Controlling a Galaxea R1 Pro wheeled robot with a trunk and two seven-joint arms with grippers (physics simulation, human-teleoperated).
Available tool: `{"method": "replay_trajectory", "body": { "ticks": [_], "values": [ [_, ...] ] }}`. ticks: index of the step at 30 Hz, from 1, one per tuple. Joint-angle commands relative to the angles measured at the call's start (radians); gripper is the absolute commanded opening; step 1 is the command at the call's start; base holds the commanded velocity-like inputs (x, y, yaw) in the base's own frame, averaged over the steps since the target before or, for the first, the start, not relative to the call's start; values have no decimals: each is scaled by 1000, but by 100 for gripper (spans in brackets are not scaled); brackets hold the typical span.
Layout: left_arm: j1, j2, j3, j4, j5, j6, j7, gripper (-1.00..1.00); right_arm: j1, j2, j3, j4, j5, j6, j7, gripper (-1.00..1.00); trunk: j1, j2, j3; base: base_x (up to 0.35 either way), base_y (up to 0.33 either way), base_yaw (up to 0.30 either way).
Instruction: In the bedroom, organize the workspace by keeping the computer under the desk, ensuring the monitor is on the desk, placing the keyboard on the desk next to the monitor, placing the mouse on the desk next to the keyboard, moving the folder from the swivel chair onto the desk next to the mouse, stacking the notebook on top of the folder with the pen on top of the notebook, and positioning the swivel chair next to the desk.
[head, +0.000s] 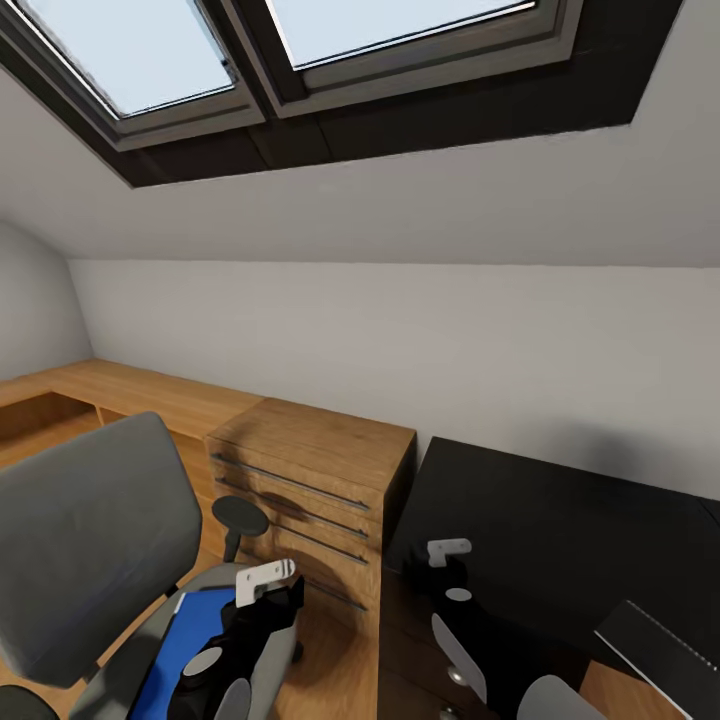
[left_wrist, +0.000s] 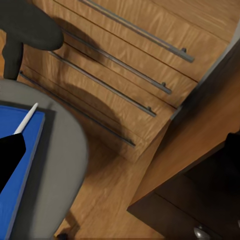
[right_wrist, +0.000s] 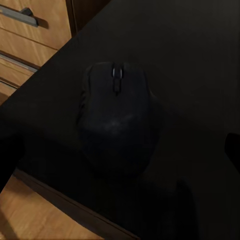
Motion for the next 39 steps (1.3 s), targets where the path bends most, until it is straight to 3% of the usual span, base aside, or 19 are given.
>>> {"method": "replay_trajectory", "body": {
  "ticks": [1,12,32,39],
  "values": [
    [-1,0,-1,-1,11,2,10,100,-1,-1,6,-1,-7,5,-9,100,0,-1,-1,0,0,0],
    [-1,1,-1,1,11,2,9,100,-1,0,-40,11,-8,13,-4,100,0,-1,-1,82,0,0],
    [-1,1,-1,1,11,0,9,100,-1,5,-44,20,-9,15,1,100,0,-1,-1,68,0,0],
    [-1,1,0,1,11,0,9,100,-1,6,-44,19,-14,92,0,100,0,-1,-1,0,0,0]
  ]
}}
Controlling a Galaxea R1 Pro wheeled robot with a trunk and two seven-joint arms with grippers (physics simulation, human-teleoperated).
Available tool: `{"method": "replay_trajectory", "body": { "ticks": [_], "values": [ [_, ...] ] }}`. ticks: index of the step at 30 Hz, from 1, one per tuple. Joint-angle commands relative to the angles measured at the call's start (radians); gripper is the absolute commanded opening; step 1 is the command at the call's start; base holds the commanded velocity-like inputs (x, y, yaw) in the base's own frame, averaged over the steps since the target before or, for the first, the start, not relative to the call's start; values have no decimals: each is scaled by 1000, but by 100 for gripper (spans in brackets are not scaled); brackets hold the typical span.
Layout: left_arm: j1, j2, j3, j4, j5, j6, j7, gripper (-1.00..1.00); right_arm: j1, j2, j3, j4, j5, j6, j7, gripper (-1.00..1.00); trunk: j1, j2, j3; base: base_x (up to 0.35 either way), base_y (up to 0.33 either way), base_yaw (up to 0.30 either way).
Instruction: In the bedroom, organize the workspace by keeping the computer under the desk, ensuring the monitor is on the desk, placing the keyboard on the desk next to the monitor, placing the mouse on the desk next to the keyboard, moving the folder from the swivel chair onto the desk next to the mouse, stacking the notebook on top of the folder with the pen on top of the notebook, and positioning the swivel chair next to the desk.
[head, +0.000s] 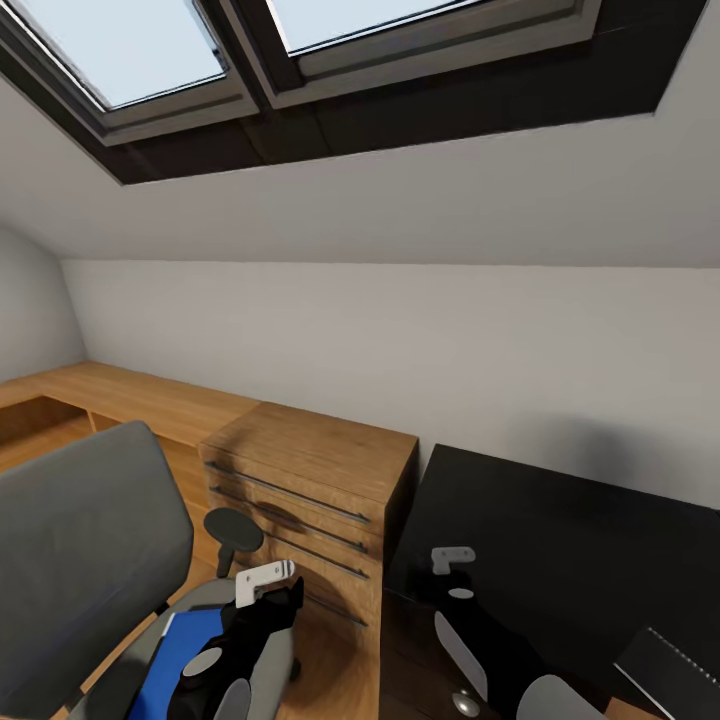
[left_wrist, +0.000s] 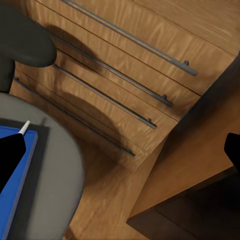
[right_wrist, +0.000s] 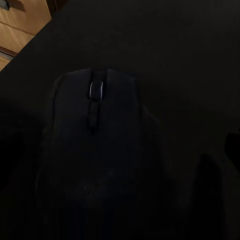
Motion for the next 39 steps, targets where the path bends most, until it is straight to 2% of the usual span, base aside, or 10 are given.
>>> {"method": "replay_trajectory", "body": {
  "ticks": [1,8,9,39],
  "values": [
    [-1,0,-1,-1,10,2,10,100,-1,-1,6,-2,-11,19,-9,100,0,-1,-1,0,0,0],
    [-1,0,-1,-1,11,2,10,100,-1,-4,6,-2,-57,27,-8,100,0,-1,-1,0,0,0],
    [-1,0,-1,-1,12,2,10,100,-1,-5,6,-2,-62,27,-7,-100,0,-1,-1,0,0,0],
    [-1,0,-1,0,12,2,10,100,-1,-8,5,-14,-65,18,-10,-100,0,-1,-1,0,0,0]
  ]
}}
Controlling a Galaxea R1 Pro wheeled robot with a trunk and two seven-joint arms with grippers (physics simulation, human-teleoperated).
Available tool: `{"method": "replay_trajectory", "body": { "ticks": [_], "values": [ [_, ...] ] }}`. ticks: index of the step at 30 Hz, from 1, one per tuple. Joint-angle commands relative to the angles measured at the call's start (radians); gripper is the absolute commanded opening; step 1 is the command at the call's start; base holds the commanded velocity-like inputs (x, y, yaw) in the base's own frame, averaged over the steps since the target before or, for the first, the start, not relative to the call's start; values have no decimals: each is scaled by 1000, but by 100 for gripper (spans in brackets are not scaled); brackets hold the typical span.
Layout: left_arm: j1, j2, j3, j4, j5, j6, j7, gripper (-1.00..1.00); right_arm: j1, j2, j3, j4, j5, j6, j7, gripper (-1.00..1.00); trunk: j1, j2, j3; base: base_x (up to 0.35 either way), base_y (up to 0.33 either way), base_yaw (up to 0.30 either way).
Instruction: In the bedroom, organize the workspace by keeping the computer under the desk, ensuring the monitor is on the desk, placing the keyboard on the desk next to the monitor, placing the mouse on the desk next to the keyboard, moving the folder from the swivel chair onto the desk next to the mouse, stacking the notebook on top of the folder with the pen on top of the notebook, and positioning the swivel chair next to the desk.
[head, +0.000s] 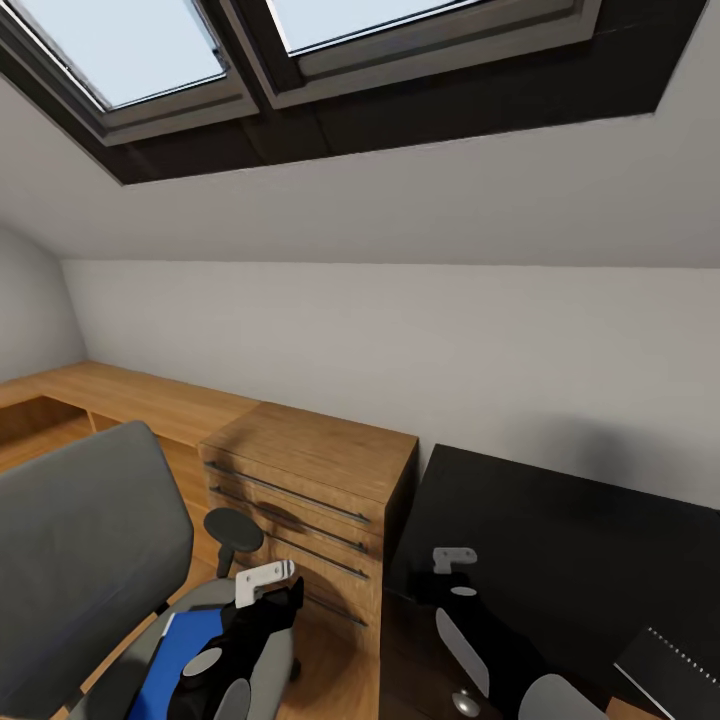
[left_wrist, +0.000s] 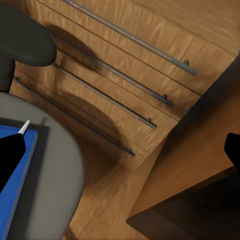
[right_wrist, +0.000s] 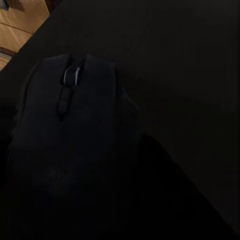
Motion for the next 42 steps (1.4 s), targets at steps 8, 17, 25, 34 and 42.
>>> {"method": "replay_trajectory", "body": {
  "ticks": [8,17,25,34,42],
  "values": [
    [-1,0,-1,-1,10,1,11,100,-1,-2,5,-7,-12,2,-11,-100,-23,41,18,0,0,0],
    [-1,0,-1,-1,6,-3,12,100,7,-147,-65,-321,-148,77,-14,-100,-57,104,46,-201,0,0],
    [0,0,2,-1,6,-4,12,100,12,-247,-90,-456,-360,107,-18,-100,-84,153,68,-264,0,0],
    [1,0,2,-1,9,-4,12,100,13,-251,-141,-480,-408,132,-171,-100,-84,153,68,-103,0,-112],
    [1,0,2,-1,6,-4,12,100,13,-250,-161,-479,-408,134,-177,-100,-84,153,68,-328,-19,-296]
  ]
}}
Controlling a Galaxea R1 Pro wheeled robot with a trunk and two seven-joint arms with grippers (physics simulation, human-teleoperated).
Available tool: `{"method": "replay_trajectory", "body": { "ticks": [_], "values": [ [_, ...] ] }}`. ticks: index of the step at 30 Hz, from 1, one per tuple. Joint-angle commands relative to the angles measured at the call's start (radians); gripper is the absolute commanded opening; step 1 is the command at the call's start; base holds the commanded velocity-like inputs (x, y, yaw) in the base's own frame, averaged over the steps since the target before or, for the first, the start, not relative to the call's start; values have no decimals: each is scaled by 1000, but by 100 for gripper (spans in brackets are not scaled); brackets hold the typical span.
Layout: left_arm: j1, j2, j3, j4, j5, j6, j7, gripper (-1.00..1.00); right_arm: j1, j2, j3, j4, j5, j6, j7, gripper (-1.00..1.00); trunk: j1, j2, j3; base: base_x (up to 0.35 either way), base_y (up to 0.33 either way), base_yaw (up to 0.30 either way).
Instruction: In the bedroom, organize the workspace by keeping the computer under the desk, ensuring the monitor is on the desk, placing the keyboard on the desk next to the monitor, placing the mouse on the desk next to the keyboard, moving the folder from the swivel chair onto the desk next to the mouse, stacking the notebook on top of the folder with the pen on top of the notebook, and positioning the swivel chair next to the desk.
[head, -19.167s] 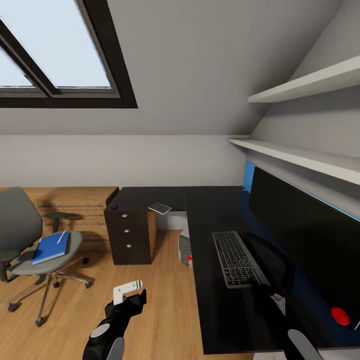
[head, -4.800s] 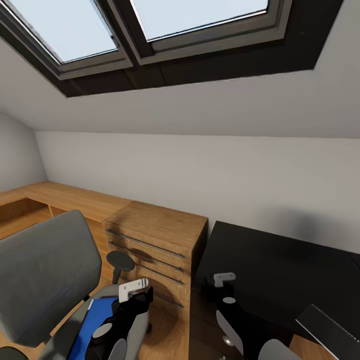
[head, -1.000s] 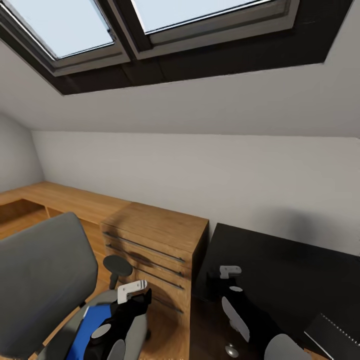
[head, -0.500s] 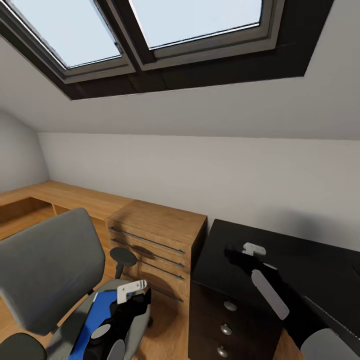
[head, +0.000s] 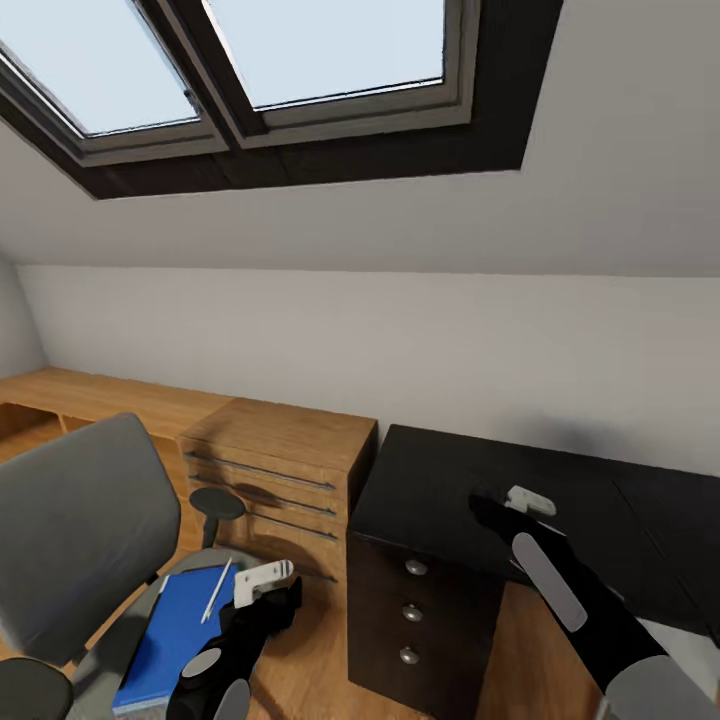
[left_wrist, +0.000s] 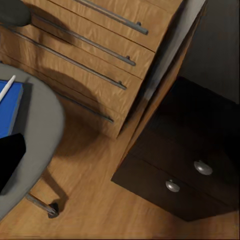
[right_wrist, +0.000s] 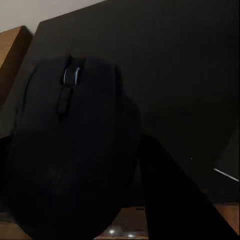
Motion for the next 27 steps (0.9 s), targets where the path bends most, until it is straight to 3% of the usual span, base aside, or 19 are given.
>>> {"method": "replay_trajectory", "body": {
  "ticks": [1,14,23,27],
  "values": [
    [-1,0,-1,-2,10,2,10,100,-1,-1,3,-1,-11,-1,-11,-100,-1,-1,-1,-335,-59,-298],
    [-1,0,-1,1,12,3,9,100,-1,-1,3,-1,-11,-1,-12,-100,-1,-1,-6,-311,-106,-282],
    [-1,0,-1,13,14,7,8,100,-1,-1,3,0,-11,-1,-12,-100,-1,-1,-12,-33,-14,-254],
    [-1,-1,-1,20,15,6,8,100,-1,-1,4,0,-9,-1,-13,-100,-1,-1,-12,-2,-1,-73]
  ]
}}
